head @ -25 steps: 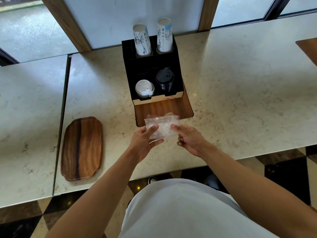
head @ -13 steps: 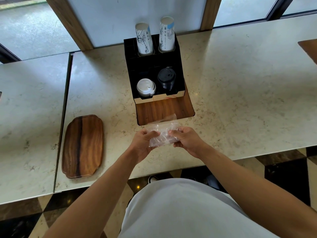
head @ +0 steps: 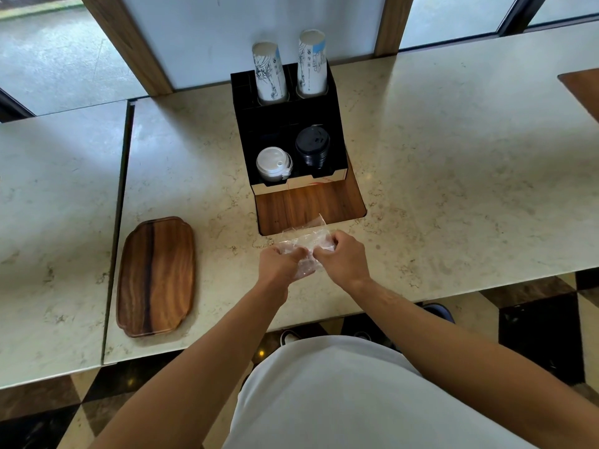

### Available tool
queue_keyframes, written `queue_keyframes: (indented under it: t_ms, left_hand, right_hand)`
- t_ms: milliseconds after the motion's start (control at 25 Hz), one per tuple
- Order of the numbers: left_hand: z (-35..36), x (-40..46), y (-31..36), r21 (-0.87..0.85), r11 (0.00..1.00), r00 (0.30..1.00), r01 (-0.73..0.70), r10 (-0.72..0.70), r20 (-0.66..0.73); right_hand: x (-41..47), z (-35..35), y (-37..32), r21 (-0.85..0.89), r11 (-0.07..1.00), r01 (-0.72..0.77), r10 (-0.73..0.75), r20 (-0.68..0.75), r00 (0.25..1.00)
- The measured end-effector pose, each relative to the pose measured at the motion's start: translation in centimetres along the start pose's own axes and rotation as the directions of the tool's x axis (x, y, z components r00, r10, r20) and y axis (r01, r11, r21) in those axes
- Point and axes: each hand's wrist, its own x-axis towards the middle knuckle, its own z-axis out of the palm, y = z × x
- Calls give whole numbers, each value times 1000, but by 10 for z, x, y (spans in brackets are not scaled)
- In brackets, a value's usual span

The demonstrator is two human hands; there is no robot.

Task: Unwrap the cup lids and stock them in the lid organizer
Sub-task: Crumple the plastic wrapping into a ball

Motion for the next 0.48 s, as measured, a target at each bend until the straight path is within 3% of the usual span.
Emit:
queue_keyframes:
  t_ms: [120,240,320,400,480]
  left_hand:
    - [12,3,-2,40,996,995,81,-79,-68]
    - [20,-1,6,-296,922,967,248,-216,138]
    - [18,-6,11,-452,831,934,325,-208,290]
    - [13,-8,15,-464,811,910,356,-187,371]
    - [10,-6,15,-385,863,909,328,-176,379]
  right_hand:
    - [-8,5,-8,-12,999,50,-51,-58,997]
    - [-13,13,-10,-57,989,135,-137,-35,990]
    - [-14,15,-9,-81,985,154,-153,23,988]
    - [-15,13,-8,-67,984,162,-155,98,983]
    - [-15,12,-7,-46,984,171,-161,164,973]
